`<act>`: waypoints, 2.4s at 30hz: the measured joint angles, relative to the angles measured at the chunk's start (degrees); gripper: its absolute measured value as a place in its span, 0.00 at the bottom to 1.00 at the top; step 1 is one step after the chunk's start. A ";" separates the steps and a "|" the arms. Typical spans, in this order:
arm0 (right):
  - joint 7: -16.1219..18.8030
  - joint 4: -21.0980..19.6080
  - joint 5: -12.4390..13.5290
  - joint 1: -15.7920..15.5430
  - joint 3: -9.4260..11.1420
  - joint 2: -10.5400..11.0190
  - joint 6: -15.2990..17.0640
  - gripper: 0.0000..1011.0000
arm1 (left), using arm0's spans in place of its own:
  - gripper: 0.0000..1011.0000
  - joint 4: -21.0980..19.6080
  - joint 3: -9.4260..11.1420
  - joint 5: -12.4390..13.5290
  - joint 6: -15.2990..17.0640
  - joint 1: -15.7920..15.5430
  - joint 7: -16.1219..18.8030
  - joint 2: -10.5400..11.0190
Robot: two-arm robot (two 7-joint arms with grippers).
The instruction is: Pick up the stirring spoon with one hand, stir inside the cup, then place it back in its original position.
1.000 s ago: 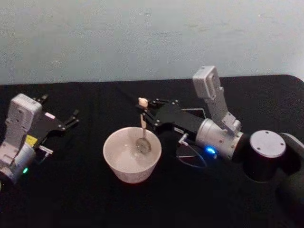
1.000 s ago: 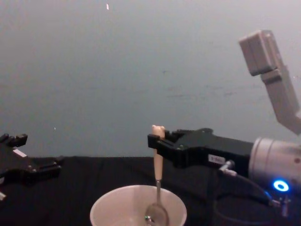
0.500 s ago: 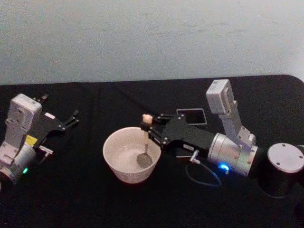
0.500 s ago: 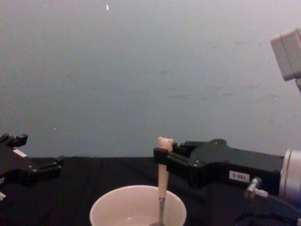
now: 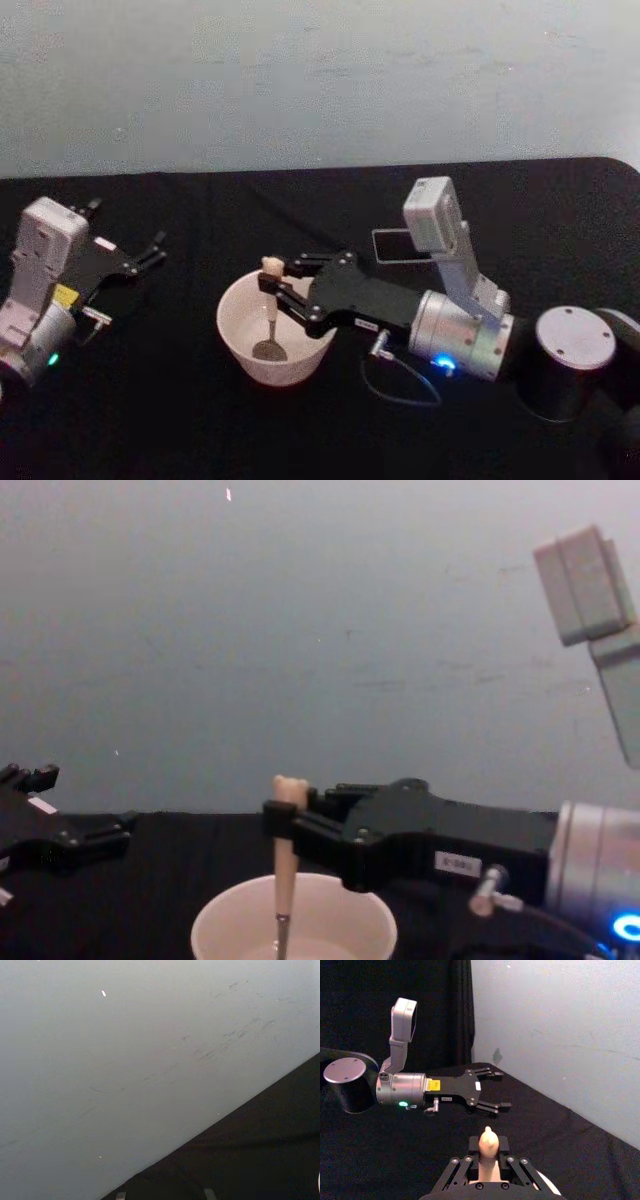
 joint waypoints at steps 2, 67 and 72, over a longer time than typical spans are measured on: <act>-0.17 0.95 -0.26 0.73 -0.52 -0.75 -0.07 0.21 | 0.99 0.00 0.00 0.00 0.00 0.00 0.00 0.00; -5.86 -0.22 5.58 0.79 5.48 -0.84 5.56 0.21 | 0.99 0.00 0.00 0.00 0.00 0.00 0.00 0.00; -6.13 -0.64 7.40 0.92 6.43 -0.61 5.71 0.21 | 0.99 0.00 0.00 0.00 0.00 0.00 0.00 0.00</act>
